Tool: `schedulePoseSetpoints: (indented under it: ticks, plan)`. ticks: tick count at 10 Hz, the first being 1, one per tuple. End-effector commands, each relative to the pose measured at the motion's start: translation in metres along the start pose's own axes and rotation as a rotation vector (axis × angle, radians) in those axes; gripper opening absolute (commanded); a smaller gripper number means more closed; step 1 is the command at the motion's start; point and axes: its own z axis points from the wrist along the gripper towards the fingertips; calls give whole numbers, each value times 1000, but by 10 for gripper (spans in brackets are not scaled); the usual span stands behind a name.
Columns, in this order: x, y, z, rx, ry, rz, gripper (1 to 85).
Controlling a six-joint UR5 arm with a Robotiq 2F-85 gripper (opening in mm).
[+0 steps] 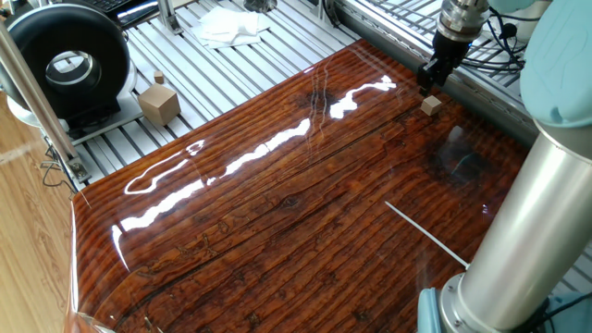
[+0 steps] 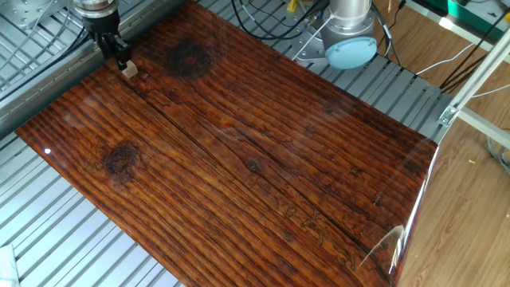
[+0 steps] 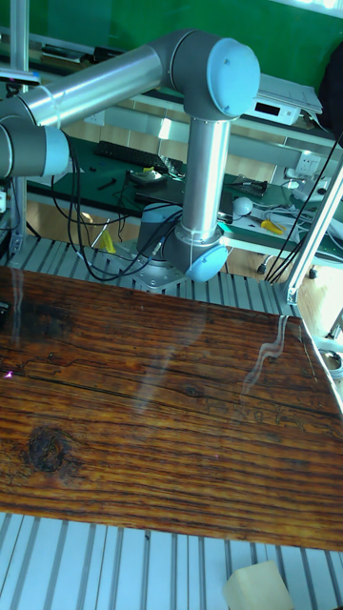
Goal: Hold a small block with the gripper and sweep it from left to right on the table
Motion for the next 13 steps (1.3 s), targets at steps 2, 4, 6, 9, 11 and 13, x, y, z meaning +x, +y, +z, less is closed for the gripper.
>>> schedulePoseSetpoints:
  ticks: [2,4,6,9,11,13]
  plan:
    - [-13,-10,-3,-18,-38,29,500]
    - [-10,-5,4,-50,-30,40,483]
    - [-7,-5,5,-56,-12,42,487]
    - [7,-4,7,-75,32,47,483]
    - [12,-5,8,-72,43,45,487]
    - [13,1,9,-78,34,53,503]
